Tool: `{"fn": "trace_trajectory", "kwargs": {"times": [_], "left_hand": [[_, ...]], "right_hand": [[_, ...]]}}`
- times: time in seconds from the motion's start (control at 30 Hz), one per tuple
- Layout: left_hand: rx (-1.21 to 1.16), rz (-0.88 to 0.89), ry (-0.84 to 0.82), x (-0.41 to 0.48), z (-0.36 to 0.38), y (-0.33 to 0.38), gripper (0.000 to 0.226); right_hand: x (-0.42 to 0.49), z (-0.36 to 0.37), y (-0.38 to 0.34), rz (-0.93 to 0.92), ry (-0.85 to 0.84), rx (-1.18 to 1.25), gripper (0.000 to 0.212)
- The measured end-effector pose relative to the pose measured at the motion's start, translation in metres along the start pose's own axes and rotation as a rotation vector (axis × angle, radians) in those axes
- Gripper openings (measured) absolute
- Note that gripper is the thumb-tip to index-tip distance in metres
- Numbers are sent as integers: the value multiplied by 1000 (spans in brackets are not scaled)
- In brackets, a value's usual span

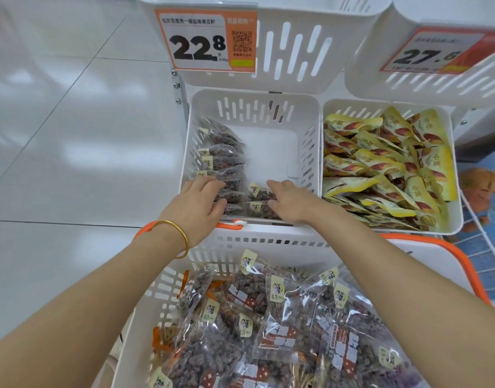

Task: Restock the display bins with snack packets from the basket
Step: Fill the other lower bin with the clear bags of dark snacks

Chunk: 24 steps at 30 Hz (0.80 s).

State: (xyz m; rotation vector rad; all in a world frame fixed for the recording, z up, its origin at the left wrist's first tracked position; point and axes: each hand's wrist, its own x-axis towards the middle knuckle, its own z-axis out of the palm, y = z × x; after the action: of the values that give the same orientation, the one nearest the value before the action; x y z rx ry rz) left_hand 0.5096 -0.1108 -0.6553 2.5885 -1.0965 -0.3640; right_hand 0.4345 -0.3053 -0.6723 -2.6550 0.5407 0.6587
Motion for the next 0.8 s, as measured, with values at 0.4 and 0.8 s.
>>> {"fn": "trace_trajectory", "kwargs": {"times": [0.4, 0.8], "left_hand": [[0, -3, 2, 0, 1, 0, 42], [1, -6, 3, -1, -2, 3, 42]], "right_hand": [[5, -9, 4, -68, -23, 201, 40], [8, -3, 3, -82, 11, 108, 63]]}}
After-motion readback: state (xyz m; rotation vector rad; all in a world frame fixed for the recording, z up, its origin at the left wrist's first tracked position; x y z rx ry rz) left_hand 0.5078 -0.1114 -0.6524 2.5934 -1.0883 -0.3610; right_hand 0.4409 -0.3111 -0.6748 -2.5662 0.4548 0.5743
